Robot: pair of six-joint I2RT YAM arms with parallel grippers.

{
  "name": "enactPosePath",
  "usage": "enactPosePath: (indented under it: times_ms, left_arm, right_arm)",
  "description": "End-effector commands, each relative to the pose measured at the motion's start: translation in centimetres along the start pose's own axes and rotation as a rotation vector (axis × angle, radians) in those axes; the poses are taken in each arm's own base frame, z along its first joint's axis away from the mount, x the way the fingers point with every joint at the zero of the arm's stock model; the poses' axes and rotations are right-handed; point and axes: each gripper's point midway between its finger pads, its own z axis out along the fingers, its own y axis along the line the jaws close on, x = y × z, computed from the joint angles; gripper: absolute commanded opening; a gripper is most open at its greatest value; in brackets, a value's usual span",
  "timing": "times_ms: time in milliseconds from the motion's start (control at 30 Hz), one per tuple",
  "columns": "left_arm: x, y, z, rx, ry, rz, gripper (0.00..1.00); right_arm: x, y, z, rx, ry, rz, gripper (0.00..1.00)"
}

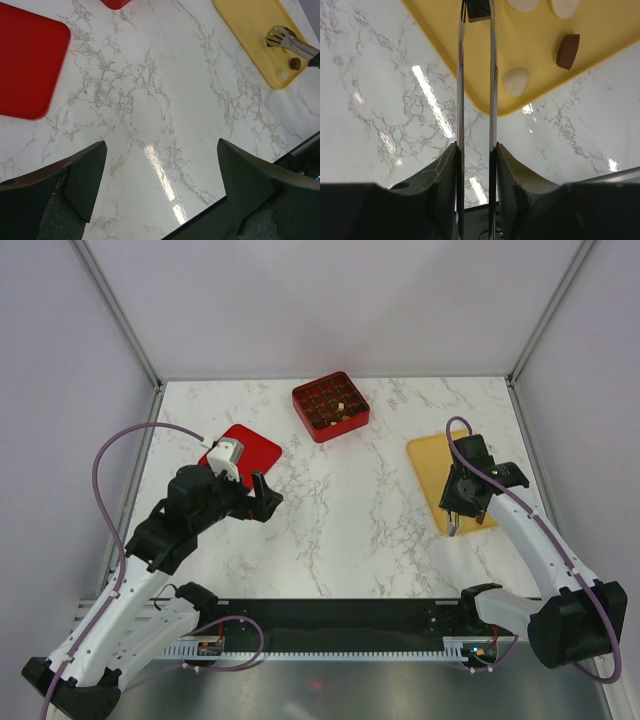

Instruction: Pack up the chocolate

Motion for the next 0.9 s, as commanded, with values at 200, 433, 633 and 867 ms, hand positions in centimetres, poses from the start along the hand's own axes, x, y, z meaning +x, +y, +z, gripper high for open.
enactPosePath:
  times_ms: [200,433,633,867]
  left_arm:
    - [-1.4,0.3,-0.4,-0.016,-0.053,0.035,1.00]
    - [-1.2,0.5,-0.3,-0.030,-0.050,0.036,1.00]
    - [-1.2,0.8,-0.3,-0.044,-0.047,0.037,1.00]
    - [-1.1,1.0,-0.3,-0.052,-0.044,0.038,1.00]
  right_arm:
    - [-8.7,5.1,-2.7,-0.116,-0.144,-0.049,0.37]
    - [-17.1,13.7,-3.2,-0.248,-0.272,-0.119,0.38]
    - [-21.5,23.0,-1.7,-0.345,-0.351,-0.202,0.38]
    - [-23.0,30.1,2.0,-0.429,-0.410,-0.257,0.38]
